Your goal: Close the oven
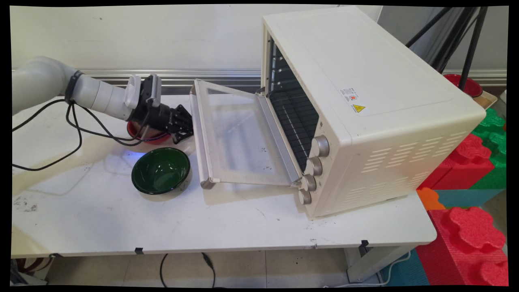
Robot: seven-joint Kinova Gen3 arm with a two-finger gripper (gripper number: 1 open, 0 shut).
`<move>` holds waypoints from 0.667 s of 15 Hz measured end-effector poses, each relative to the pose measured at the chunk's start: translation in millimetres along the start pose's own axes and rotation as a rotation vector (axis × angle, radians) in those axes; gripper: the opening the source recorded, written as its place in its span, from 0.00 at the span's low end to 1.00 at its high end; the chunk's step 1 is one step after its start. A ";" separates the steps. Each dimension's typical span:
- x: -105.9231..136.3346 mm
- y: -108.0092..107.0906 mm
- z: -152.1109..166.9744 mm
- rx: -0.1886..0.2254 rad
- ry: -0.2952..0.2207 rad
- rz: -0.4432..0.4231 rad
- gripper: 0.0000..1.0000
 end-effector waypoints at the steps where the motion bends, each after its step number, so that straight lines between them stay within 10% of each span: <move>1: 0.6 0.4 -0.2 0.003 0.015 0.001 0.00; 10: 30.6 2.2 -12.3 0.043 0.212 -0.015 0.00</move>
